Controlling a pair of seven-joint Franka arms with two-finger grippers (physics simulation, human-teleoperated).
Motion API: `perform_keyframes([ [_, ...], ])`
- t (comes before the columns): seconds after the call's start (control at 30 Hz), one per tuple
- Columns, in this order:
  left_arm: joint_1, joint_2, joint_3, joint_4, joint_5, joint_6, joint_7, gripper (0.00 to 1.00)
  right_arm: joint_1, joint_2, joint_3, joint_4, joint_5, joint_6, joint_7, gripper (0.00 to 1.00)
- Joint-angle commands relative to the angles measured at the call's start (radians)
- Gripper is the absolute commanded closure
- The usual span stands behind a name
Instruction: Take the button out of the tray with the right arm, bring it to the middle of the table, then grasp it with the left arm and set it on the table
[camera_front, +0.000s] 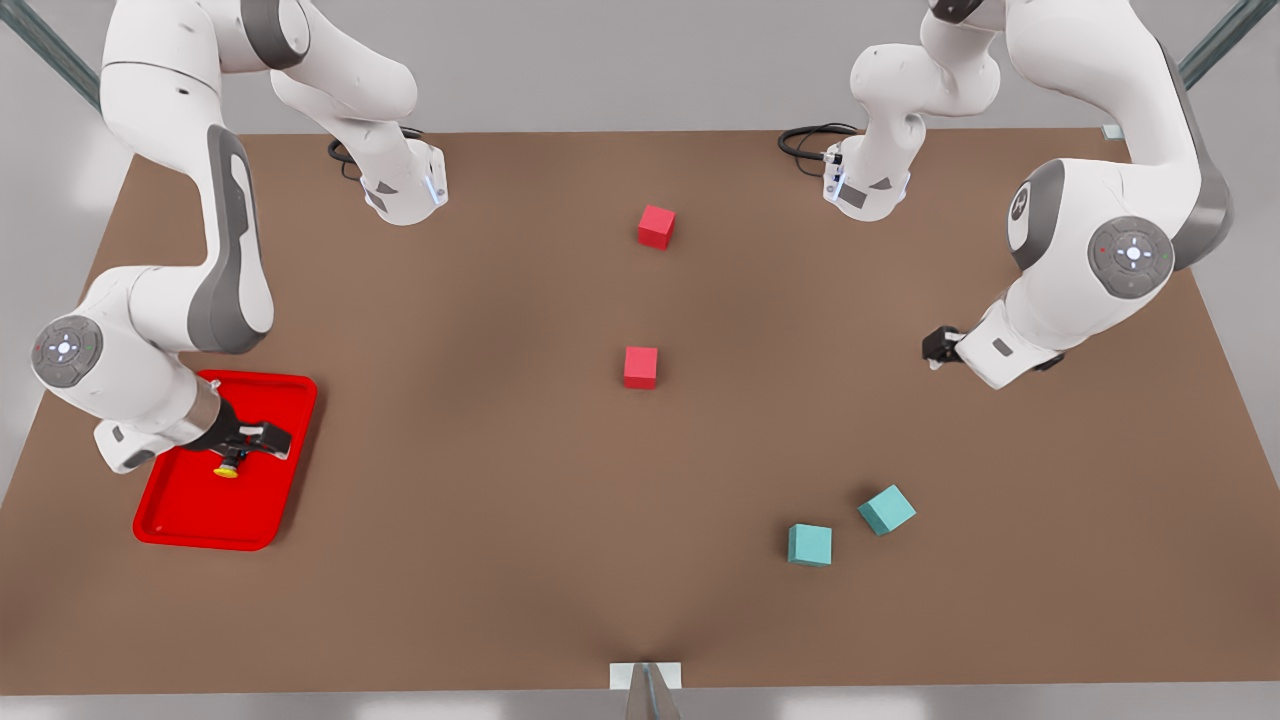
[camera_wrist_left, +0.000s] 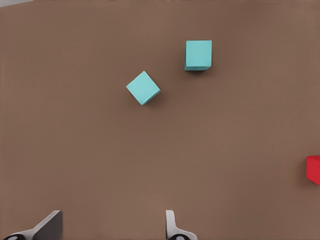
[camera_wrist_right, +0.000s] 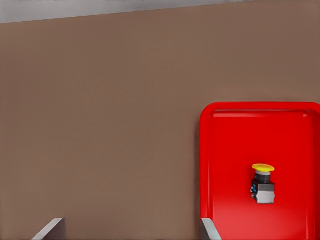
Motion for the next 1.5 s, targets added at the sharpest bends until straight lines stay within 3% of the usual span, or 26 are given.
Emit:
perform_keyframes([
  [0.0,0.000,-0.001,0.000,0.000,0.003,0.045,-0.033,0.00,0.000,0.002,0.000,0.001,0.003,0.031,0.041,0.00],
  [0.3,-0.012,0.033,0.000,0.002,0.006,0.045,-0.033,0.00,-0.003,0.036,-0.001,0.033,-0.011,-0.118,-0.097,0.00],
  [0.37,-0.012,0.036,0.001,0.002,0.006,0.051,-0.033,0.00,-0.085,0.075,-0.001,0.035,-0.011,-0.109,-0.192,0.00],
  [0.5,-0.012,0.030,0.001,0.010,0.006,0.051,-0.033,0.00,-0.236,0.230,-0.003,0.104,-0.029,0.031,-0.459,0.00],
  [0.57,-0.012,0.030,0.001,0.010,0.006,0.052,-0.032,0.00,-0.269,0.312,-0.003,0.130,-0.129,0.149,-0.499,0.00],
  [0.7,-0.014,0.031,0.001,0.010,0.004,0.051,-0.033,0.00,-0.268,0.421,-0.003,0.202,-0.132,0.319,-0.603,0.00],
  [0.9,-0.014,0.036,0.001,0.008,0.006,0.052,-0.032,0.00,-0.274,0.480,-0.001,0.202,-0.124,0.324,-0.612,0.00],
  [1.07,-0.015,0.037,0.001,0.007,0.004,0.051,-0.033,0.00,-0.285,0.447,0.000,0.142,-0.116,0.224,-0.594,0.00],
  [1.2,-0.015,0.045,0.001,0.005,0.004,0.051,-0.033,0.00,-0.331,0.260,0.008,-0.156,-0.116,0.385,-0.528,0.00],
  [1.3,-0.014,0.047,0.001,0.005,0.004,0.052,-0.033,0.00,-0.346,0.233,0.008,-0.249,-0.116,0.483,-0.496,0.00],
  [1.47,-0.014,0.050,0.001,0.005,0.004,0.052,-0.033,0.00,-0.346,0.237,0.006,-0.260,-0.126,0.483,-0.369,0.00],
])
